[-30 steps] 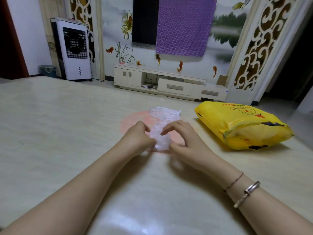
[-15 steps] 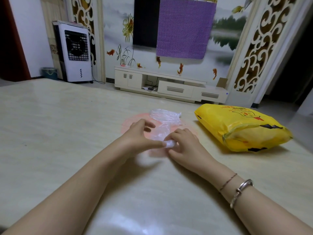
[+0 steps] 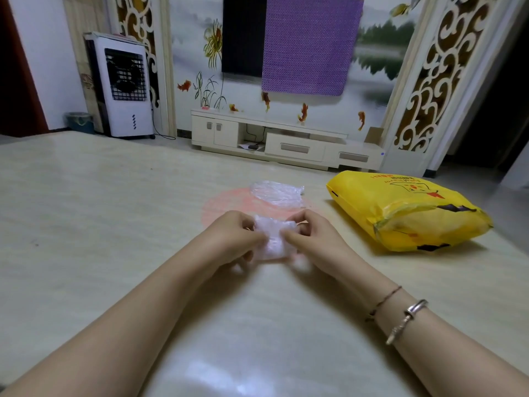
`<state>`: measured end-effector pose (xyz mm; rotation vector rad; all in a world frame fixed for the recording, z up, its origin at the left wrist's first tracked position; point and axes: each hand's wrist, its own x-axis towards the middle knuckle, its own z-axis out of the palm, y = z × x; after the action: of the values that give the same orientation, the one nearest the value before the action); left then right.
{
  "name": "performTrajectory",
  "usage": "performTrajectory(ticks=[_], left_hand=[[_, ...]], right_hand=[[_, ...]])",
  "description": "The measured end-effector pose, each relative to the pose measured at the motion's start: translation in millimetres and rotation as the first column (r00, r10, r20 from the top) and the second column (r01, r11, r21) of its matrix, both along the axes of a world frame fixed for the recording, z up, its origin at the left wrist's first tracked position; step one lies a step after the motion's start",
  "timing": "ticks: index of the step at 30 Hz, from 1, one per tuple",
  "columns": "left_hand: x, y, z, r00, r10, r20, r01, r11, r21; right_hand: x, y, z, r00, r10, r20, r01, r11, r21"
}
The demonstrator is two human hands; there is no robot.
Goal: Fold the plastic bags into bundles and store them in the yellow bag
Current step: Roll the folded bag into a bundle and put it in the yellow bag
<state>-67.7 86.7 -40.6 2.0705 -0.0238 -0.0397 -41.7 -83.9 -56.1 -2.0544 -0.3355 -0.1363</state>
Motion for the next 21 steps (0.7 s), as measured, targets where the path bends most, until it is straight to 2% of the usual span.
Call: performTrajectory(ticks=[4, 8, 11, 14, 16, 18, 21], left_hand=[[6.3, -0.8, 0.7, 0.994, 0.045, -0.098, -0.051, 0.996, -0.069], [8.2, 1.6, 1.3, 0.989, 0.047, -0.139, -0.052, 0.998, -0.029], [5.0, 2.4, -0.3, 0.989, 0.069, -0.132, -0.075, 0.997, -0.035], [-1.3, 0.2, 0.5, 0.993, 0.09, -0.077, -0.094, 0.994, -0.055], [-6.5, -1.3, 3.6, 0.992, 0.114, -0.053, -0.12, 0.985, -0.128], [-12.4, -4.6, 9.1, 0.988, 0.15, -0.035, -0.154, 0.973, -0.173], [-18.4, -20.2, 21.2, 0.986, 0.168, 0.025, -0.161, 0.97, -0.182]], right_hand=[[6.8, 2.7, -7.7, 0.998, -0.043, 0.046, 0.047, 0.995, -0.088], [8.5, 5.1, -11.0, 0.997, -0.023, 0.073, 0.045, 0.946, -0.32], [5.9, 4.5, -6.8, 0.998, 0.028, 0.063, -0.011, 0.968, -0.253], [0.7, -0.8, 1.4, 0.996, 0.079, 0.033, -0.076, 0.995, -0.066], [-5.1, -7.2, 7.9, 0.997, 0.077, -0.001, -0.077, 0.996, 0.048], [-12.2, -16.3, 17.0, 0.998, 0.057, -0.038, -0.055, 0.997, 0.058], [-20.8, -39.6, 38.9, 0.998, 0.066, -0.012, -0.067, 0.996, -0.055]])
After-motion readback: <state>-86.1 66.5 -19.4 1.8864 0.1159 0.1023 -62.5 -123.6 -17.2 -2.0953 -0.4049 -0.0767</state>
